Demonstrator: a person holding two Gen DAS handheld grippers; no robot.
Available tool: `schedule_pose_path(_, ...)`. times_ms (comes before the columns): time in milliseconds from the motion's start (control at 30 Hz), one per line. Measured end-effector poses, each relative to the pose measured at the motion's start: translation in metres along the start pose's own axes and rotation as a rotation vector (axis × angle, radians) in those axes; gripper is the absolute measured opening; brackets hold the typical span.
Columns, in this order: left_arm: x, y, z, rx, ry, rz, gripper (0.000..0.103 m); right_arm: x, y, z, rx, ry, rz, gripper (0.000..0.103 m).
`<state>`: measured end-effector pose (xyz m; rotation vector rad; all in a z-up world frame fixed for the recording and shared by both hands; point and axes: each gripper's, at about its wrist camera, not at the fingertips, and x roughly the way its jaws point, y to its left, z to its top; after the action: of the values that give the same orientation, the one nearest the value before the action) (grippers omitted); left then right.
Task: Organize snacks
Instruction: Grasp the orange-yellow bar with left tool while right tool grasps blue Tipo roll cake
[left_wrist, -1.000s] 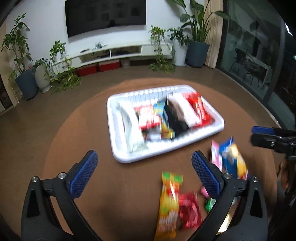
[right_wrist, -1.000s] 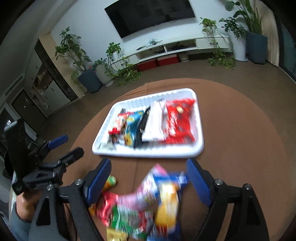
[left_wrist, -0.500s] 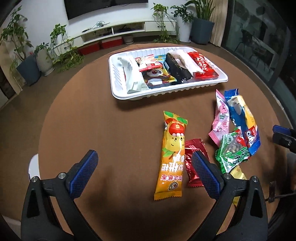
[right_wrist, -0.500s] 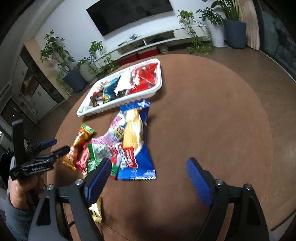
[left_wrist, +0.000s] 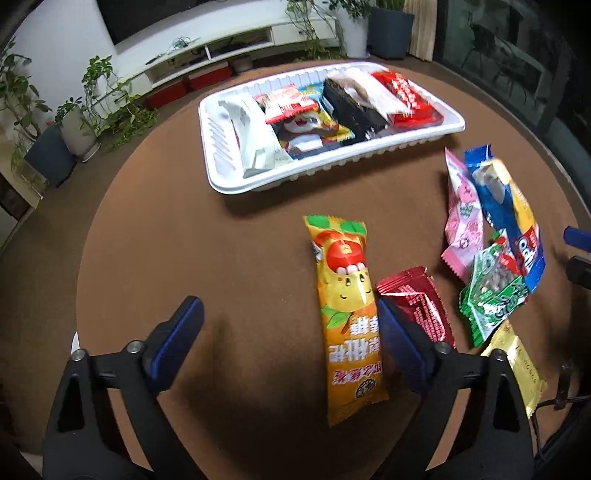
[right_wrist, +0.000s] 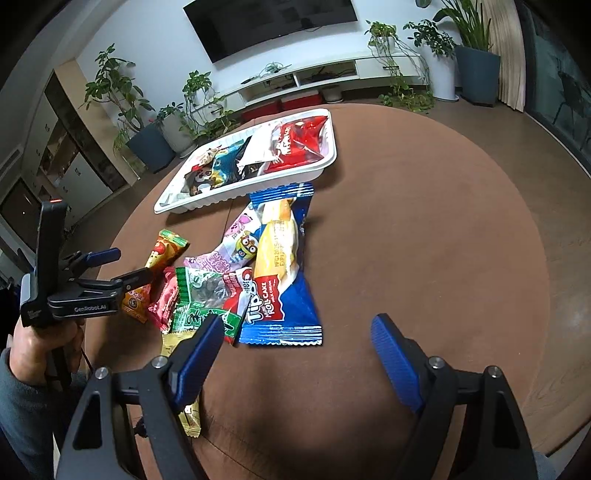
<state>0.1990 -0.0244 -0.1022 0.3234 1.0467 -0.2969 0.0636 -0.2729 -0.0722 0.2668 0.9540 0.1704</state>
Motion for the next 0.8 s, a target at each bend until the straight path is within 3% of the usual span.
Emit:
schedule_pose_path(67,0.005,0.000,0.002,0.004,0.019,0.001,0.074,0.002,0.002,0.002,-0.011,0.001,-0.006,0.085)
schedule_pose_path(267,0.011,0.000,0.004,-0.001,0.045,-0.001,0.064,0.015,0.011,0.019,-0.074,0.009,-0.038,0.084)
schedule_pose_path(533,0.014,0.005,0.006,-0.020,0.042,-0.009,0.063,0.044,0.016,0.047,-0.125,0.065,-0.073,0.081)
schedule_pose_path(800,0.014,0.008,0.003,-0.030,0.027,-0.015,0.052,0.069,0.018,0.055,-0.159,0.118,-0.113,0.075)
